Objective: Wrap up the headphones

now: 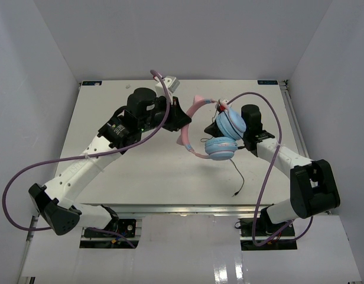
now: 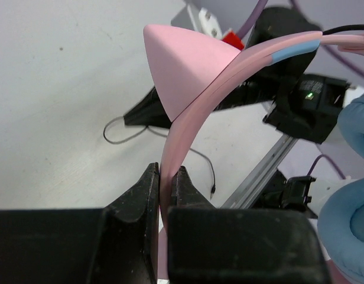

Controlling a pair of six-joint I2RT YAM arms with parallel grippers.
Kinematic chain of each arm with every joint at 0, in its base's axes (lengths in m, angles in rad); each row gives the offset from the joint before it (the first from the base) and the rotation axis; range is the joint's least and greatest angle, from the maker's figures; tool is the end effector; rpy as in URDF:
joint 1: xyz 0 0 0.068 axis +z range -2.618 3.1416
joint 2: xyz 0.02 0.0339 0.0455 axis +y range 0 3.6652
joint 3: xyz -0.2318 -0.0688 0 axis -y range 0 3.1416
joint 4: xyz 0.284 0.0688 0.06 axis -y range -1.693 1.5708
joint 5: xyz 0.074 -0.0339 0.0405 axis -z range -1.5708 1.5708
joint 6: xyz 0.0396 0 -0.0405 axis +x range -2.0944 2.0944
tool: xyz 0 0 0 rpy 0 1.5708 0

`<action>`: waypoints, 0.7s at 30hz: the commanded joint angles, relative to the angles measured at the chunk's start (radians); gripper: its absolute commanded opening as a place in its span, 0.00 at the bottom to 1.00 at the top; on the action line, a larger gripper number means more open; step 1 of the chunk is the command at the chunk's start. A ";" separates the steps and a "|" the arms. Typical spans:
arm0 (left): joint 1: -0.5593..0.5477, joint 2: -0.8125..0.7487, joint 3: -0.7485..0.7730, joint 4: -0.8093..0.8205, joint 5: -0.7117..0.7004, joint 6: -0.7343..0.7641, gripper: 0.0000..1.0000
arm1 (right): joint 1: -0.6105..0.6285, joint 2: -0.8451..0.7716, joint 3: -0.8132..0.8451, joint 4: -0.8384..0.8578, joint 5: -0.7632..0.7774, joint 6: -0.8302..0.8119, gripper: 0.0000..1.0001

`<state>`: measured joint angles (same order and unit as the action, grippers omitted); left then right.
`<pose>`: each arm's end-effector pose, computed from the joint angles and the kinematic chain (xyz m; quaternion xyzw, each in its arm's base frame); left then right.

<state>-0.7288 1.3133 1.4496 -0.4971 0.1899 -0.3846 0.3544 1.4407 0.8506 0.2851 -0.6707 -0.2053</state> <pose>0.2485 -0.2319 0.3958 0.1933 0.7975 -0.3654 0.4395 0.3286 0.1478 0.2036 -0.3974 0.6780 0.3062 0.5372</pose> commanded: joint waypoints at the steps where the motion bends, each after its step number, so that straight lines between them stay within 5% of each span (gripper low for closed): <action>1: -0.004 -0.074 0.034 0.239 -0.039 -0.121 0.00 | -0.002 -0.010 -0.047 0.211 -0.346 0.188 0.19; 9: -0.003 -0.013 0.053 0.353 -0.151 -0.247 0.00 | -0.001 0.000 -0.115 0.638 -0.486 0.613 0.29; 21: -0.004 0.042 0.080 0.443 -0.424 -0.314 0.00 | 0.061 -0.053 -0.170 0.730 -0.476 0.662 0.35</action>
<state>-0.7288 1.3714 1.4593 -0.1728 -0.0909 -0.6373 0.3938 1.4375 0.6947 0.9344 -1.1300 0.4287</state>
